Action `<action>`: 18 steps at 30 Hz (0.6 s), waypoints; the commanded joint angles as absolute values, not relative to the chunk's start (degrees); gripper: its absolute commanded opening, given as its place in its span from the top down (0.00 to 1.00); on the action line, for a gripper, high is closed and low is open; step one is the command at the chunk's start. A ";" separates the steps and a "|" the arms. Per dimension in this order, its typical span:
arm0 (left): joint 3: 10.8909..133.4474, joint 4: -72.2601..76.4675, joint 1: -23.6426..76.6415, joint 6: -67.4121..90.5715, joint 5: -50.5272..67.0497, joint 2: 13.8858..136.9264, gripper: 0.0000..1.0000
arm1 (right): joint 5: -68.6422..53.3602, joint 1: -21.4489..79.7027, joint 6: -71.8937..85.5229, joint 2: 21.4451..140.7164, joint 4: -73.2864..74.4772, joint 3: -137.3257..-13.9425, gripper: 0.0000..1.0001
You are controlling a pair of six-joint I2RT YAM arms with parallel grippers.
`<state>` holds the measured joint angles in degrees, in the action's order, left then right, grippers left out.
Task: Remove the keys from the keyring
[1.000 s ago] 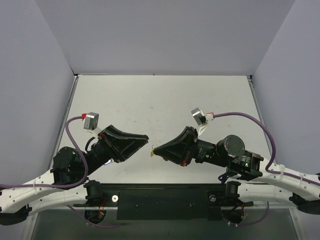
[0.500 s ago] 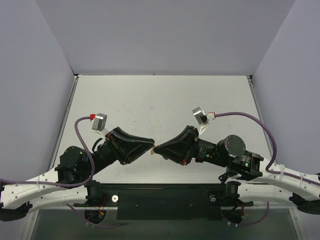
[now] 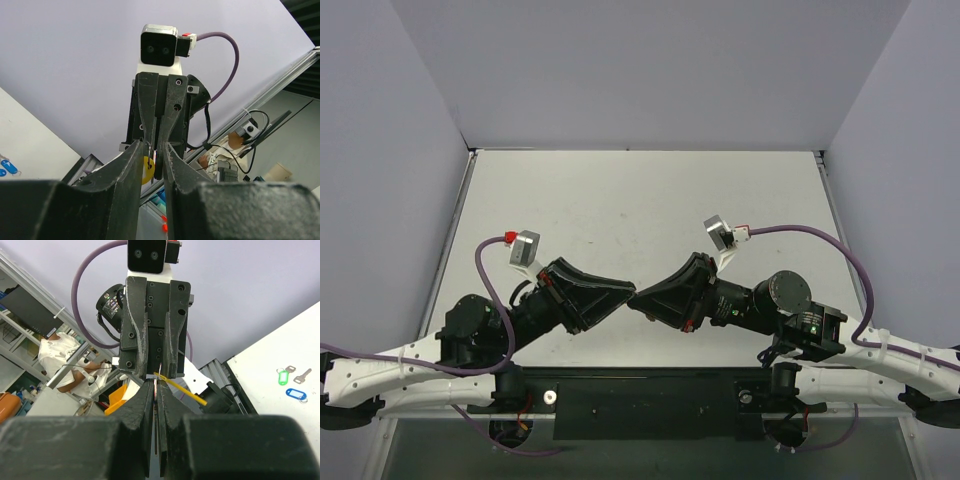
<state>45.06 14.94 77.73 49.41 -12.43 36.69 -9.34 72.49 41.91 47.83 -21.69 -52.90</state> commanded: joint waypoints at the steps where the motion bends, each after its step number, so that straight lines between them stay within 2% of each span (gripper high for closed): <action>1: 47.46 17.67 79.01 47.55 -12.30 37.70 0.70 | -8.88 72.77 41.31 47.46 -26.10 -53.26 1.00; 13: 47.64 18.37 79.98 46.41 -13.01 37.79 0.83 | -8.79 72.69 41.31 47.11 -25.93 -53.09 1.00; 16: 48.16 17.06 80.15 46.23 -13.36 37.71 0.98 | -8.79 72.77 41.31 47.02 -25.75 -52.91 1.00; 18: 49.04 15.39 80.24 45.97 -13.54 37.71 1.00 | -8.96 72.77 41.22 47.02 -25.67 -53.09 1.00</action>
<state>45.47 16.47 79.26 47.13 -14.39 37.50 -9.52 72.51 41.98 47.72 -21.76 -52.90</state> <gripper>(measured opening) 0.033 0.007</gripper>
